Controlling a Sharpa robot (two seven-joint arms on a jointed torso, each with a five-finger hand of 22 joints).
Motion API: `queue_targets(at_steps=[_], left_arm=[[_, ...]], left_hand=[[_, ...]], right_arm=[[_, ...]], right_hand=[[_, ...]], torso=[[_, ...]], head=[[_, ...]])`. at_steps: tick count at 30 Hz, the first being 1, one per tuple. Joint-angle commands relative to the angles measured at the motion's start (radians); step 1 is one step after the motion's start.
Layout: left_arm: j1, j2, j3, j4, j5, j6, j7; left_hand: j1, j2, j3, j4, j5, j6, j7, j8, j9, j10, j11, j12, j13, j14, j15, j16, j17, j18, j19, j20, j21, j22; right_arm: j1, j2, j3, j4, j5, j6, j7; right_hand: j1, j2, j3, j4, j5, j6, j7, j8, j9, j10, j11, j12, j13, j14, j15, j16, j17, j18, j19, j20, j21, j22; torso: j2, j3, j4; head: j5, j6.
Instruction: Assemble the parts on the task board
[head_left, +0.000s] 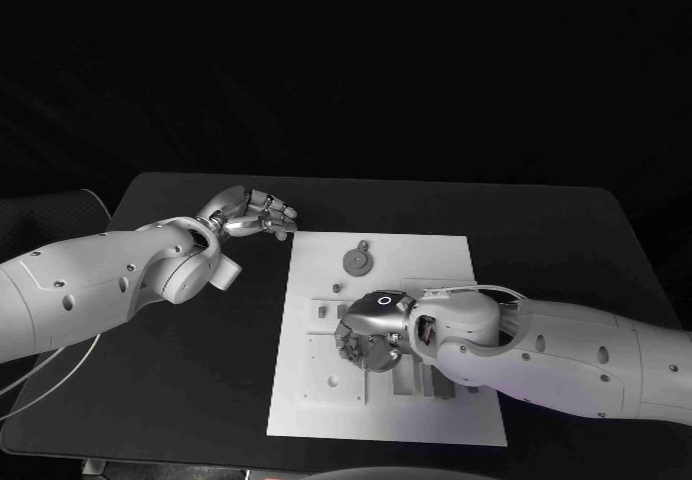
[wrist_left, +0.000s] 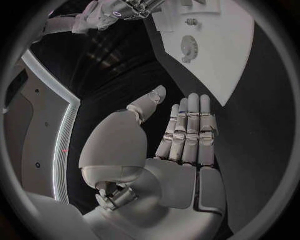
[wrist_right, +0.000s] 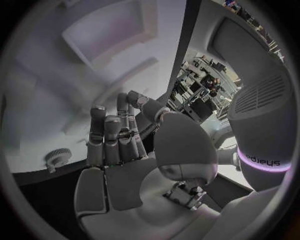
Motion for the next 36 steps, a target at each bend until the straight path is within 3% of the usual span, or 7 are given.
queue_targets(at_steps=[1,9,17,21,30,33,36], left_arm=[[0.001,0.001,0.001,0.004,0.006,0.007,0.009],[0.001,0.000,0.001,0.004,0.006,0.006,0.007],[0.001,-0.002,0.001,0.003,0.006,0.005,0.002],[0.001,-0.003,0.001,0.002,0.006,0.004,0.003],[0.001,-0.007,0.001,0.001,0.006,0.002,0.004],[0.001,-0.007,0.001,0.000,0.006,0.002,0.005],[0.001,-0.006,0.001,-0.001,0.006,0.002,0.006]], left_hand=[[-0.002,0.008,-0.007,-0.001,-0.001,-0.001,-0.001,0.000,-0.001,-0.008,0.000,-0.003,-0.002,0.005,0.000,-0.005,0.001,0.007,0.008,0.001,-0.006,0.001],[0.000,0.008,-0.007,-0.001,-0.001,-0.001,-0.001,0.000,-0.001,-0.008,0.000,-0.003,-0.002,0.006,-0.001,-0.006,0.003,0.008,0.008,0.001,-0.006,0.001],[-0.001,0.008,-0.007,-0.001,-0.001,-0.001,-0.001,0.000,-0.002,-0.009,0.000,-0.003,-0.002,0.007,-0.001,-0.006,0.004,0.007,0.009,0.001,-0.006,0.001],[-0.001,0.007,-0.007,-0.001,-0.001,-0.002,-0.001,0.000,-0.002,-0.010,0.000,-0.004,-0.003,0.006,0.000,-0.008,0.005,0.007,0.008,0.001,-0.006,0.001],[0.000,0.007,-0.007,-0.001,-0.001,-0.002,0.000,-0.001,-0.002,-0.011,0.001,-0.004,-0.003,0.006,0.000,-0.009,0.007,0.007,0.008,0.001,-0.007,0.002],[0.000,0.006,-0.007,-0.002,-0.001,-0.002,0.000,-0.001,-0.002,-0.011,0.001,-0.004,-0.003,0.006,0.000,-0.009,0.007,0.007,0.008,0.001,-0.007,0.002],[0.000,0.007,-0.007,-0.002,-0.001,-0.002,0.000,0.000,-0.002,-0.011,0.001,-0.004,-0.003,0.006,0.000,-0.010,0.008,0.007,0.008,0.001,-0.007,0.002]], right_arm=[[-0.005,-0.002,-0.004,-0.003,-0.021,0.032,0.001],[-0.005,-0.005,-0.004,-0.006,0.001,-0.010,-0.006],[-0.005,-0.020,-0.004,-0.002,0.014,-0.041,-0.002],[-0.005,-0.034,-0.004,0.009,0.021,-0.064,0.003],[0.002,-0.089,0.000,0.052,0.042,-0.085,0.004],[0.012,-0.112,0.009,0.069,0.052,-0.104,0.007],[0.016,-0.132,0.026,0.084,0.068,-0.108,0.011]], right_hand=[[0.006,-0.001,0.005,-0.001,-0.001,0.005,-0.002,0.001,0.018,0.004,0.003,-0.006,0.001,0.002,-0.006,-0.005,0.000,0.012,-0.001,-0.009,0.002,0.017],[-0.019,-0.049,-0.013,0.009,-0.001,-0.032,0.015,-0.022,0.015,-0.027,0.017,-0.029,-0.003,-0.004,0.007,-0.006,0.000,0.012,-0.001,-0.005,0.001,0.016],[-0.047,-0.098,-0.032,0.029,-0.004,-0.115,0.051,-0.067,0.005,-0.042,0.027,-0.040,0.001,-0.014,0.017,-0.007,0.002,0.012,-0.004,-0.002,-0.003,0.016],[-0.047,-0.105,-0.061,0.015,-0.003,-0.155,0.062,-0.088,-0.004,-0.047,0.033,-0.043,0.005,-0.018,0.021,-0.006,0.003,0.012,-0.008,-0.003,-0.003,0.017],[-0.045,-0.109,-0.066,0.014,-0.002,-0.159,0.064,-0.090,-0.005,-0.048,0.034,-0.044,0.007,-0.019,0.022,-0.005,0.004,0.012,-0.008,-0.003,-0.004,0.017],[-0.045,-0.109,-0.066,0.014,-0.002,-0.157,0.064,-0.089,-0.005,-0.047,0.034,-0.044,0.007,-0.019,0.022,-0.005,0.004,0.012,-0.008,-0.003,-0.004,0.016],[-0.042,-0.106,-0.066,0.015,-0.002,-0.153,0.062,-0.086,-0.004,-0.046,0.033,-0.043,0.008,-0.020,0.022,-0.006,0.003,0.012,-0.008,-0.003,-0.004,0.016]], torso=[[0.000,0.0002,-0.0013],[0.000,-0.0002,-0.0005],[0.000,0.0002,-0.0006],[0.000,0.0000,-0.0008],[0.000,0.0004,-0.0010],[0.000,0.0001,-0.0019],[0.000,0.0000,-0.0014]], head=[[0.000,0.000],[0.000,0.000],[0.000,-0.001],[-0.005,-0.002],[-0.006,0.002],[-0.009,0.007],[-0.012,0.009]])
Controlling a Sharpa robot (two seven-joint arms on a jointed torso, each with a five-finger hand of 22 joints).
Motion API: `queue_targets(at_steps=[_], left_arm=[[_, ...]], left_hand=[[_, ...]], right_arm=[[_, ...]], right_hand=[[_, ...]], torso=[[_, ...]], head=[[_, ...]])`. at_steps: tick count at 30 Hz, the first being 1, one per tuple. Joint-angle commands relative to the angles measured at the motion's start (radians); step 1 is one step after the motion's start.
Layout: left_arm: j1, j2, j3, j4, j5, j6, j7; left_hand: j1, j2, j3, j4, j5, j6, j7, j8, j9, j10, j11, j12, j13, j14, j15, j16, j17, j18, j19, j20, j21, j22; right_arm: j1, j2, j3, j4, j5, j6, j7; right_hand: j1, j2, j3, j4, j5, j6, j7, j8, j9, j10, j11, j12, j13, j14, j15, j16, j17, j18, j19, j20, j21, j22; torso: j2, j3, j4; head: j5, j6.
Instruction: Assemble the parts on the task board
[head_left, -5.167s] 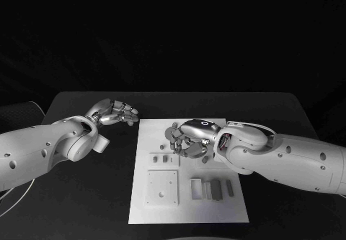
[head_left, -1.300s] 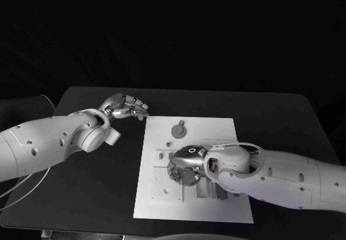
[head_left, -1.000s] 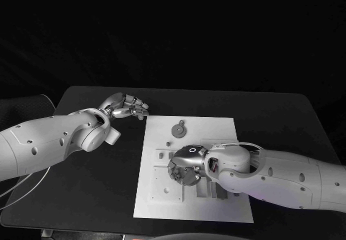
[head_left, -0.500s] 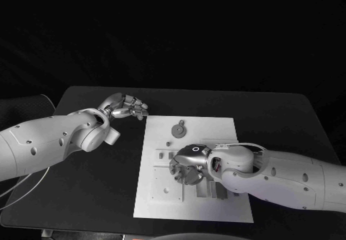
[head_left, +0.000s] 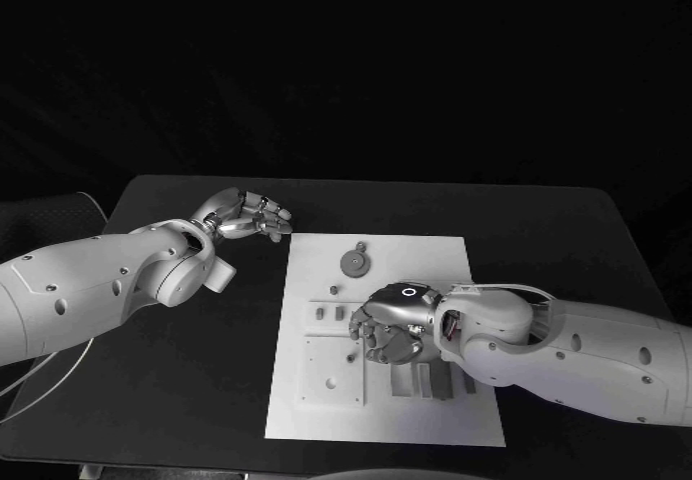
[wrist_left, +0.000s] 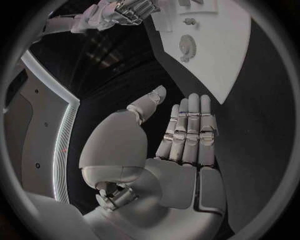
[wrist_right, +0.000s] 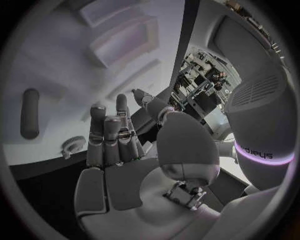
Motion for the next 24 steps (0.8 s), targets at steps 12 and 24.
queue_targets(at_steps=[12,24], left_arm=[[0.000,0.002,0.001,0.002,0.006,0.007,0.011],[0.000,0.007,0.000,-0.001,0.006,0.012,0.014]], left_hand=[[0.001,0.007,-0.004,0.001,-0.001,-0.001,-0.001,0.000,-0.002,-0.006,-0.003,-0.003,-0.002,0.007,0.000,-0.007,0.003,0.014,0.009,0.001,-0.004,0.001],[0.000,0.006,-0.005,0.001,-0.001,-0.001,-0.001,0.001,-0.002,-0.005,-0.004,-0.002,-0.002,0.008,0.000,-0.009,0.006,0.014,0.009,0.001,-0.004,0.002]], right_arm=[[0.053,-0.130,0.058,0.055,0.188,-0.037,0.034],[0.073,-0.242,0.060,0.021,0.202,-0.051,0.043]], right_hand=[[0.009,0.003,-0.010,0.000,-0.002,0.016,-0.005,0.011,0.003,-0.011,0.003,-0.008,0.001,0.005,0.004,0.002,0.002,0.014,0.002,-0.004,-0.001,0.017],[-0.012,-0.029,-0.033,0.019,-0.003,-0.010,-0.010,0.000,-0.006,-0.094,0.041,-0.079,-0.039,0.002,0.040,0.005,0.003,0.014,0.002,-0.004,-0.003,0.016]], torso=[[0.000,0.0006,0.0000],[0.001,0.0015,0.0017]], head=[[-0.019,0.019],[-0.020,0.032]])
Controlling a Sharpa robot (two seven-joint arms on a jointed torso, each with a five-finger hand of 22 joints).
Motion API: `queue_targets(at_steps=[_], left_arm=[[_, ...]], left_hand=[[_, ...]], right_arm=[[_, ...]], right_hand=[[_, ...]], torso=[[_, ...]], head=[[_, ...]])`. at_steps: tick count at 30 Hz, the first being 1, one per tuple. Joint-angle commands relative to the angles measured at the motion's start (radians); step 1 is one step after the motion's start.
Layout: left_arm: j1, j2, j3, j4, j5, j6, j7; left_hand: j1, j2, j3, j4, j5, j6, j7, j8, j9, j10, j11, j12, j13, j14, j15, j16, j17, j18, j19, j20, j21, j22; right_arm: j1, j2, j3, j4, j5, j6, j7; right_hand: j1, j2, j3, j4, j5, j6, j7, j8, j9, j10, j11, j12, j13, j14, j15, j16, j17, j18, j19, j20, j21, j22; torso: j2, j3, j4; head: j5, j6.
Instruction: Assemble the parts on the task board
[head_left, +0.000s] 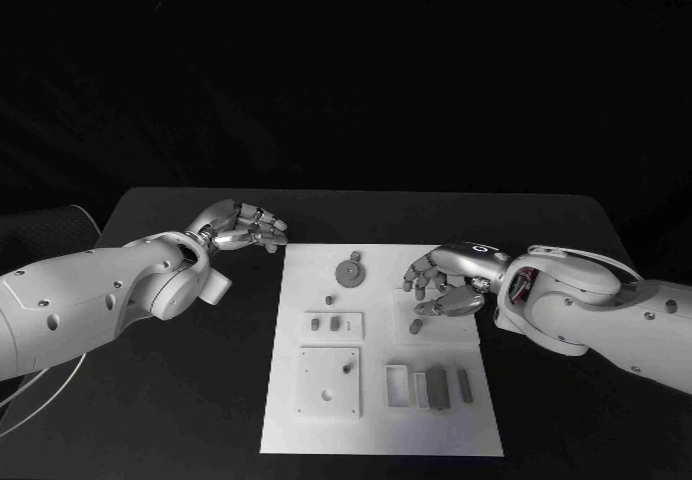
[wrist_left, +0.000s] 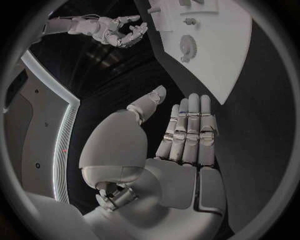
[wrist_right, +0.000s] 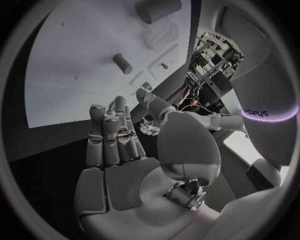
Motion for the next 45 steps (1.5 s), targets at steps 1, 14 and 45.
queue_targets(at_steps=[1,14,45], left_arm=[[0.000,0.002,0.001,0.000,0.006,0.011,0.012],[0.000,0.005,0.001,-0.004,0.006,0.013,0.015],[0.000,0.006,0.001,-0.005,0.006,0.017,0.016]], left_hand=[[0.000,0.006,-0.005,0.001,-0.001,-0.001,-0.001,0.001,-0.001,-0.005,-0.003,-0.002,-0.001,0.008,0.000,-0.005,0.001,0.015,0.009,0.001,-0.004,0.001],[-0.002,0.005,-0.007,0.002,-0.001,-0.001,-0.001,0.001,-0.001,-0.005,-0.003,-0.002,-0.002,0.008,0.000,-0.007,0.004,0.014,0.010,0.001,-0.005,0.001],[-0.003,0.006,-0.007,0.002,-0.001,0.000,-0.001,0.001,-0.002,-0.005,-0.003,-0.002,-0.003,0.008,0.000,-0.011,0.007,0.014,0.009,0.001,-0.006,0.001]], right_arm=[[-0.001,-0.015,0.000,0.002,0.020,-0.005,0.018],[-0.008,-0.021,-0.004,0.002,-0.082,0.048,0.011],[-0.055,0.037,-0.022,-0.008,-0.201,0.053,-0.017]], right_hand=[[-0.002,-0.009,-0.011,0.000,-0.003,-0.013,-0.004,-0.007,-0.002,-0.029,0.017,-0.009,-0.006,0.000,0.008,0.006,0.001,0.015,0.000,-0.002,-0.003,0.016],[0.004,-0.022,-0.029,0.000,-0.002,-0.029,-0.017,-0.011,-0.011,-0.064,0.036,-0.042,-0.038,-0.009,0.027,0.010,0.002,0.015,-0.009,-0.001,-0.006,0.017],[0.038,0.015,-0.027,-0.019,-0.002,0.039,-0.014,0.030,-0.004,-0.017,0.023,-0.026,-0.057,-0.005,0.014,0.017,-0.002,0.015,-0.003,-0.002,-0.001,0.017]], torso=[[0.001,0.0017,0.0016],[0.000,0.0007,0.0010],[0.000,0.0002,0.0011]], head=[[-0.001,0.003],[-0.014,-0.002],[-0.007,-0.012]])
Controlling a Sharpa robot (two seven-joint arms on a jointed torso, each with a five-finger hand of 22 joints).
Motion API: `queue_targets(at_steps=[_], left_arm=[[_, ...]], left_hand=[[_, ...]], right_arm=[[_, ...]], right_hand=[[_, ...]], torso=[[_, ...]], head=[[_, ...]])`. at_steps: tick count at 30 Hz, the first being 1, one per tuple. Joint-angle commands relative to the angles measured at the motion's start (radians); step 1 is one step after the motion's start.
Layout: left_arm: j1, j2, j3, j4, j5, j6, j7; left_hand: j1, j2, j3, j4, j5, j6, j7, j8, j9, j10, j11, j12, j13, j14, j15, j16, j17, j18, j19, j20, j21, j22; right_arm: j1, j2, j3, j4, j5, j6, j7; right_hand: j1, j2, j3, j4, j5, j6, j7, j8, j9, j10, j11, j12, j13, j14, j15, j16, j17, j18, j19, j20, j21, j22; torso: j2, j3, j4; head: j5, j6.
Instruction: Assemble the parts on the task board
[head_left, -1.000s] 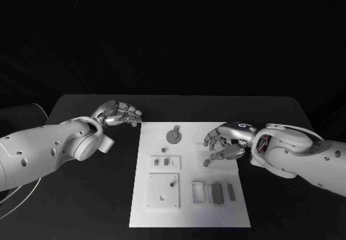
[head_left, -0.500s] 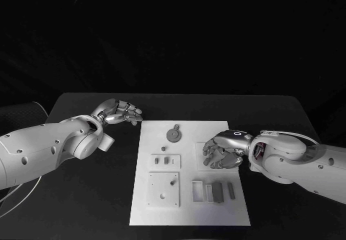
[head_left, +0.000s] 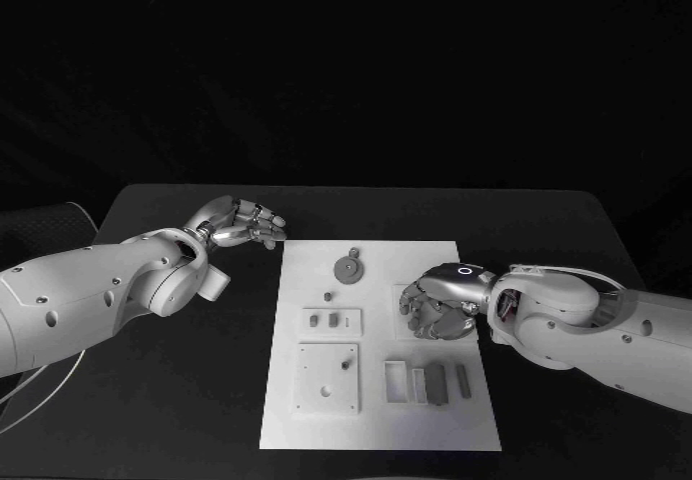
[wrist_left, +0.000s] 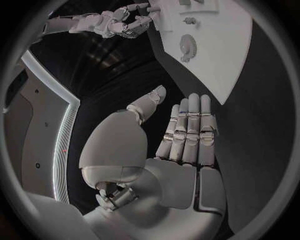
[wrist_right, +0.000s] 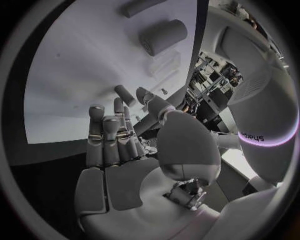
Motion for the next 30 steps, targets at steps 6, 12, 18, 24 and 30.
queue_targets(at_steps=[6,12,18,24,30], left_arm=[[0.000,0.001,0.001,0.003,0.006,0.012,0.015],[0.000,0.000,0.001,0.003,0.006,0.012,0.014],[0.000,0.000,0.001,0.003,0.006,0.012,0.014],[0.000,0.000,0.001,0.003,0.006,0.012,0.014],[0.000,0.000,0.001,0.004,0.006,0.012,0.014]], left_hand=[[-0.003,0.007,-0.005,0.000,-0.001,0.000,-0.001,0.001,-0.001,-0.006,-0.003,-0.002,-0.001,0.008,0.000,-0.007,0.002,0.015,0.006,-0.003,-0.007,0.002],[-0.003,0.008,-0.005,0.000,-0.001,0.000,-0.001,0.001,-0.001,-0.006,-0.003,-0.002,-0.001,0.009,0.000,-0.008,0.003,0.015,0.006,-0.003,-0.007,0.002],[-0.003,0.008,-0.005,0.000,-0.001,-0.001,-0.001,0.001,-0.001,-0.006,-0.003,-0.002,-0.001,0.009,0.000,-0.008,0.003,0.015,0.007,-0.003,-0.007,0.002],[-0.003,0.009,-0.005,0.000,-0.001,-0.001,-0.001,0.001,-0.001,-0.006,-0.003,-0.002,-0.002,0.009,0.000,-0.009,0.005,0.015,0.007,-0.003,-0.007,0.002],[-0.003,0.009,-0.005,0.001,-0.001,-0.001,-0.001,0.001,-0.002,-0.006,-0.003,-0.002,-0.002,0.010,0.000,-0.009,0.005,0.015,0.007,-0.003,-0.007,0.002]], right_arm=[[-0.004,0.011,-0.002,-0.002,-0.055,-0.011,-0.016],[-0.004,0.014,-0.002,-0.002,-0.069,-0.010,-0.018],[-0.004,0.015,-0.002,-0.002,-0.078,-0.004,-0.020],[-0.004,0.015,-0.002,-0.003,-0.090,-0.006,-0.022],[-0.005,0.019,-0.002,-0.001,-0.099,-0.013,-0.022]], right_hand=[[0.022,0.035,0.005,-0.018,-0.001,0.044,0.004,0.017,0.001,0.044,-0.011,0.029,0.007,0.012,-0.024,0.002,-0.006,0.023,0.012,-0.006,0.000,0.015],[0.027,0.044,0.009,-0.018,-0.001,0.061,-0.002,0.023,0.001,0.061,-0.019,0.039,0.012,0.016,-0.032,-0.001,-0.008,0.023,0.014,-0.006,-0.001,0.015],[0.025,0.061,0.016,-0.015,-0.001,0.089,-0.014,0.035,0.003,0.086,-0.030,0.054,0.021,0.022,-0.043,-0.003,-0.010,0.023,0.018,-0.007,-0.001,0.015],[0.023,0.089,0.024,-0.015,-0.001,0.116,-0.025,0.044,0.006,0.110,-0.042,0.070,0.037,0.031,-0.054,-0.004,-0.011,0.023,0.023,-0.010,0.001,0.015],[0.044,0.095,0.107,0.013,0.001,0.134,-0.030,0.046,0.007,0.121,-0.050,0.079,0.052,0.041,-0.062,-0.008,-0.012,0.023,0.034,-0.012,0.000,0.014]], torso=[[0.000,0.0002,0.0000],[0.000,0.0004,-0.0002],[0.000,0.0003,-0.0001],[0.000,0.0004,-0.0006],[0.000,0.0004,-0.0005]], head=[[0.000,-0.001],[-0.001,-0.002],[0.000,-0.004],[0.000,-0.005],[-0.002,-0.007]])
